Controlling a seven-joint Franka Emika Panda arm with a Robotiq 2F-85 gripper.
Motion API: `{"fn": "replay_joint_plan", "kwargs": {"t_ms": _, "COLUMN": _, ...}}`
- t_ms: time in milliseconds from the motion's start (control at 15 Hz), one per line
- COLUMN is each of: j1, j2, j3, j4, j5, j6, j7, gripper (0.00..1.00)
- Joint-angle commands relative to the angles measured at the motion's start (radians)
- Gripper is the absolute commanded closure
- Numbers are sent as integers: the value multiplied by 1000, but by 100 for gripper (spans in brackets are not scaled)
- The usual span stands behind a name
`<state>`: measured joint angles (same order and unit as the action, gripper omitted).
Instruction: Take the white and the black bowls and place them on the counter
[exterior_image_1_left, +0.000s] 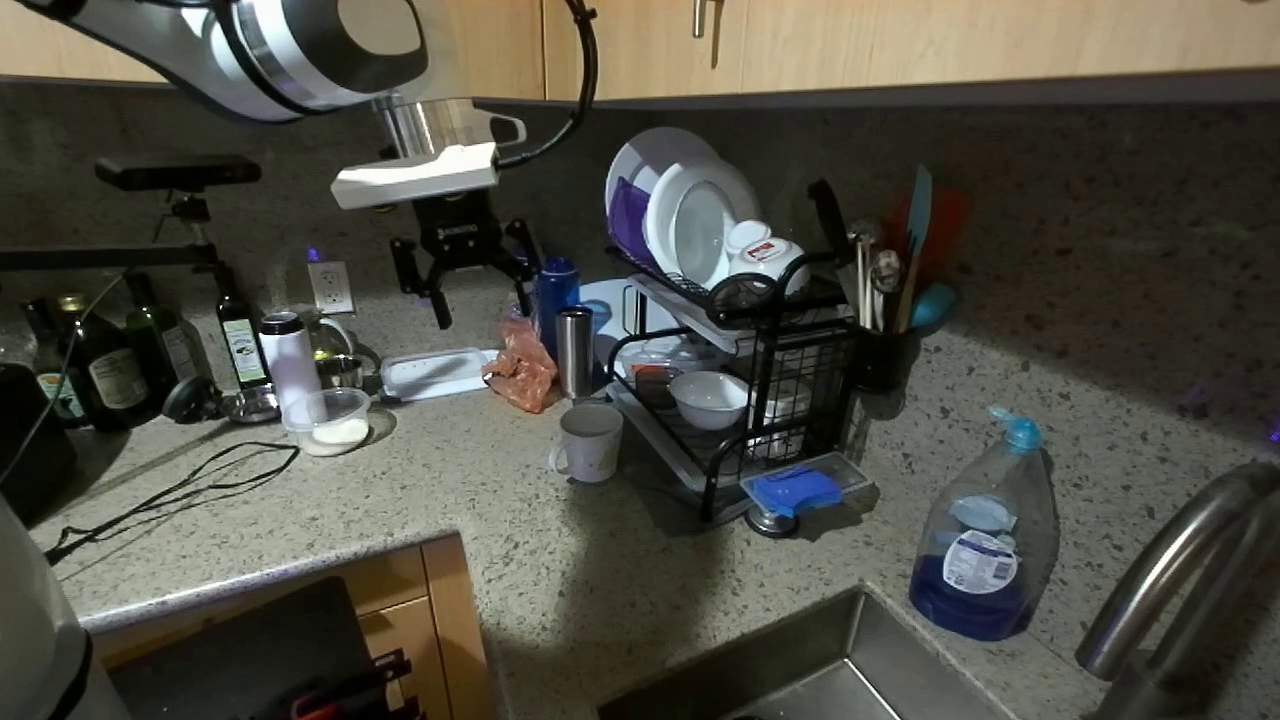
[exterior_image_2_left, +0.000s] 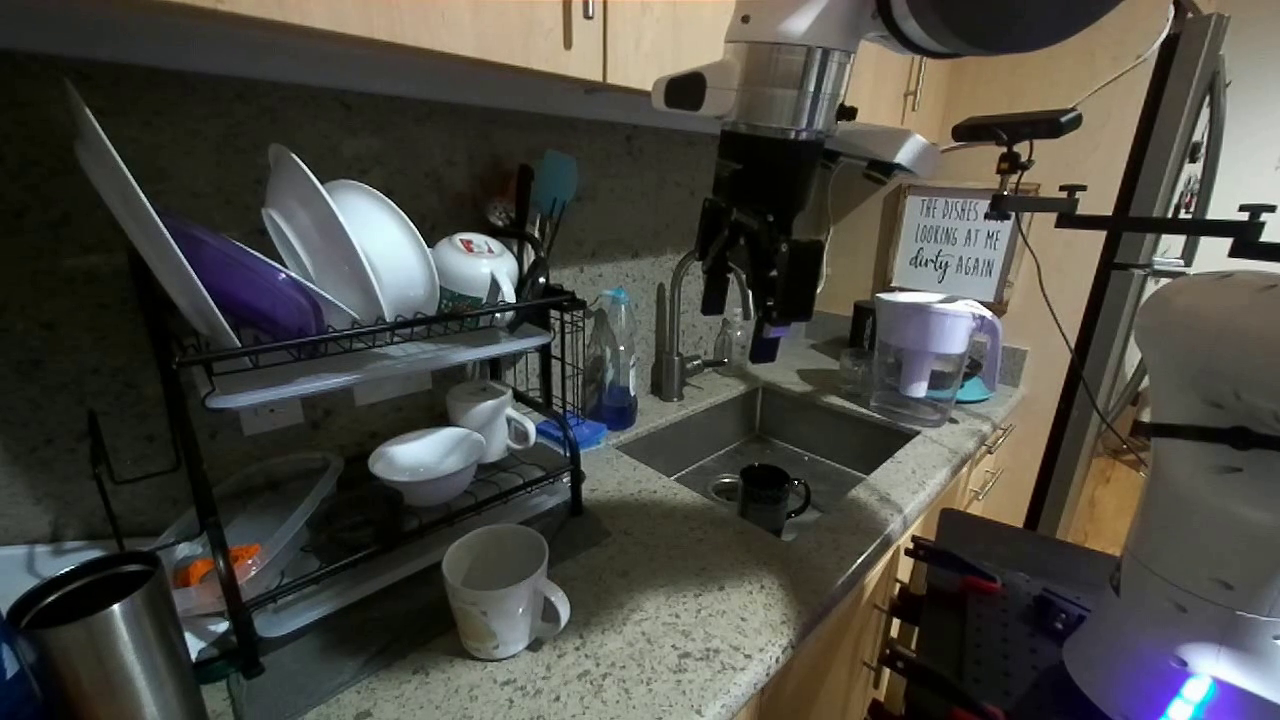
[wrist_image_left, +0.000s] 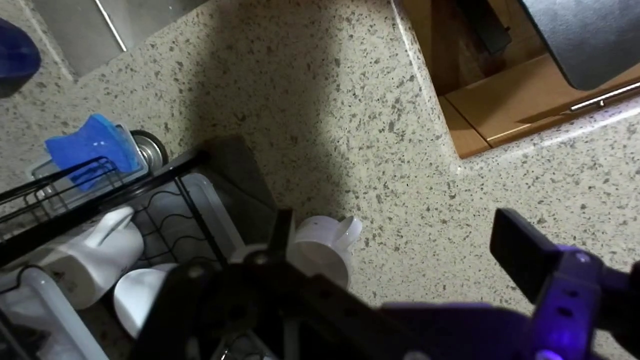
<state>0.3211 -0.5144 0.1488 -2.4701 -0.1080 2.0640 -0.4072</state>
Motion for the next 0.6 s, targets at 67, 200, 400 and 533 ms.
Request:
{"fn": "replay_joint_plan", "kwargs": {"t_ms": 67, "j1": 5, "j2": 16, "j3": 22, "j4": 5, "j5": -22, "j6": 27, "j7": 9, "gripper": 0}}
{"fn": "replay_joint_plan", "kwargs": {"t_ms": 200, "j1": 8, "j2": 49, "j3": 41, "j4": 14, "j5": -40, "j6": 48, "j7": 8, "gripper": 0}}
{"fn": "replay_joint_plan", "kwargs": {"t_ms": 400, "j1": 10, "j2": 96, "j3": 71, "j4": 26, "j5": -85, "j6": 69, "j7": -3, "gripper": 0}}
{"fn": "replay_joint_plan", "kwargs": {"t_ms": 533, "j1": 7, "j2": 126, "j3": 96, "j4": 27, "j5": -148, "j6": 98, "j7": -3, "gripper": 0}}
